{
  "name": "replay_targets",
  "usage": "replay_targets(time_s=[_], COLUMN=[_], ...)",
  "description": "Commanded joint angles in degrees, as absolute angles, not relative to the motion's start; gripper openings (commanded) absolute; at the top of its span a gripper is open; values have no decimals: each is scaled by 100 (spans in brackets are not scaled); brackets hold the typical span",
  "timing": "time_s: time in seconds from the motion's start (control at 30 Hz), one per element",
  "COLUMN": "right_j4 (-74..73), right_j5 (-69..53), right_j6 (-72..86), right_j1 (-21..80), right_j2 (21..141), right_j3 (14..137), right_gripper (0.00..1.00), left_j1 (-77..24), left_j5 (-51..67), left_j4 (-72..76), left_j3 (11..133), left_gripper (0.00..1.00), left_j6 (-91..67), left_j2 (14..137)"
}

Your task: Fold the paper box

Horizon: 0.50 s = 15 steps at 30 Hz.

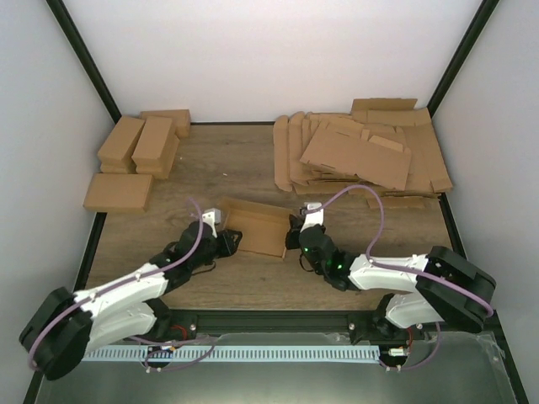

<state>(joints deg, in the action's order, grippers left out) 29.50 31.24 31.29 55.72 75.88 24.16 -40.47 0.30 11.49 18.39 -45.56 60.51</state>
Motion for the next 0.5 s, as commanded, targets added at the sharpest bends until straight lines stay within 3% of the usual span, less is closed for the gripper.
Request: replay_targets(time_s=[0.0, 0.07, 0.23, 0.47], right_j4=[2494, 2496, 2055, 1824], right_j5=[3155, 3142, 3327, 3296], right_j6=[3581, 3620, 3506, 3192], right_j1=[5752, 5752, 5752, 5756], right_j2=[7719, 7725, 7744, 7712], right_j3=[2122, 2104, 2496, 2779], right_gripper=[1, 1, 1, 1], left_j1=[-4100, -4102, -3950, -3446], left_j5=[119, 49, -604, -408], left_j4=[-765, -1575, -2640, -1716], left_j3=[2114, 2385, 2692, 2634], left_gripper=[48, 61, 82, 80], left_j6=[-4757, -4818, -4884, -4068], left_j2=[5106, 4610, 3738, 4355])
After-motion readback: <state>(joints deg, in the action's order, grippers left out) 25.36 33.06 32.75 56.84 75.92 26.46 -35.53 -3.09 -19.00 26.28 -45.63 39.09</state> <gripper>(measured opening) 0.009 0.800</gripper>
